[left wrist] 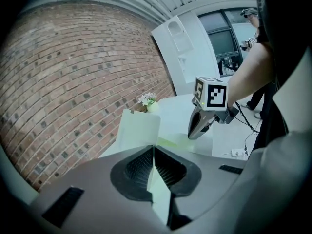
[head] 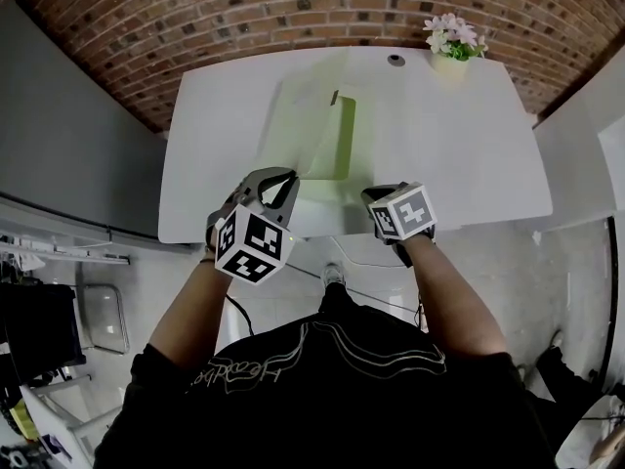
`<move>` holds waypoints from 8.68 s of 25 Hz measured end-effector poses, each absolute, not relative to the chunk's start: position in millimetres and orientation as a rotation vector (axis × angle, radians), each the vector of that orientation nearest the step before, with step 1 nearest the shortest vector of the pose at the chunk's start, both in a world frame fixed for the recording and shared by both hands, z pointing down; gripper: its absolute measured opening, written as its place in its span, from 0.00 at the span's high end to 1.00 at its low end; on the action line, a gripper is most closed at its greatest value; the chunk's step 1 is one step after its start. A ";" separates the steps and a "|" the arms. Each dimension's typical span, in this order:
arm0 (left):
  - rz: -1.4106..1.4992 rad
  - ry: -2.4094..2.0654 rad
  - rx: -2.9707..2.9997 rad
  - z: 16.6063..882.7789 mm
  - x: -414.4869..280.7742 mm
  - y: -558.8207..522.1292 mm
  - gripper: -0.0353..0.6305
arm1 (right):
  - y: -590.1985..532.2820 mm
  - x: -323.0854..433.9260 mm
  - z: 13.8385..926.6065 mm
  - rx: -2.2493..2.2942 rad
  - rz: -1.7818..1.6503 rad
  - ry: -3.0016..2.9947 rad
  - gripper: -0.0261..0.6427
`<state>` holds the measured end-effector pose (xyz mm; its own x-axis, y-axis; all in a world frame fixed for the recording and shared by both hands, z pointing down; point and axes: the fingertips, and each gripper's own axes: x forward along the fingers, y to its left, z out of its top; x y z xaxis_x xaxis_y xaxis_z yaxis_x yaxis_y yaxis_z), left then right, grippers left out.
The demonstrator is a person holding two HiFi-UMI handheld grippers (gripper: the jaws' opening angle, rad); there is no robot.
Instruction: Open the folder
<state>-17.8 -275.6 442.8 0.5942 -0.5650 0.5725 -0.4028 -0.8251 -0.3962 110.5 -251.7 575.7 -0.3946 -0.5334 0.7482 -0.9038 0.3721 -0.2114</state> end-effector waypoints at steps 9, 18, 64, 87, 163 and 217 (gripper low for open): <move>-1.011 0.952 -2.633 429.4 -42.6 -281.6 0.93 | -244.0 112.7 578.6 1.236 0.838 -2.026 0.96; -0.967 1.100 -2.662 421.3 -57.9 -282.7 0.93 | -234.9 118.1 578.5 1.240 0.815 -2.009 0.96; -0.618 1.982 -2.975 468.1 -213.1 -267.9 0.94 | -216.5 162.9 583.8 1.350 0.831 -1.936 0.96; -0.479 2.289 -3.087 519.9 -253.7 -263.5 0.93 | -224.6 180.6 582.2 1.398 0.822 -1.956 0.96; 0.243 2.826 -3.329 596.2 -281.4 -257.2 0.91 | -236.7 192.2 582.6 1.262 1.059 -2.120 0.96; 0.097 0.737 -3.488 324.5 -95.2 8.9 0.94 | 34.7 7.1 326.7 0.712 0.803 -3.121 0.96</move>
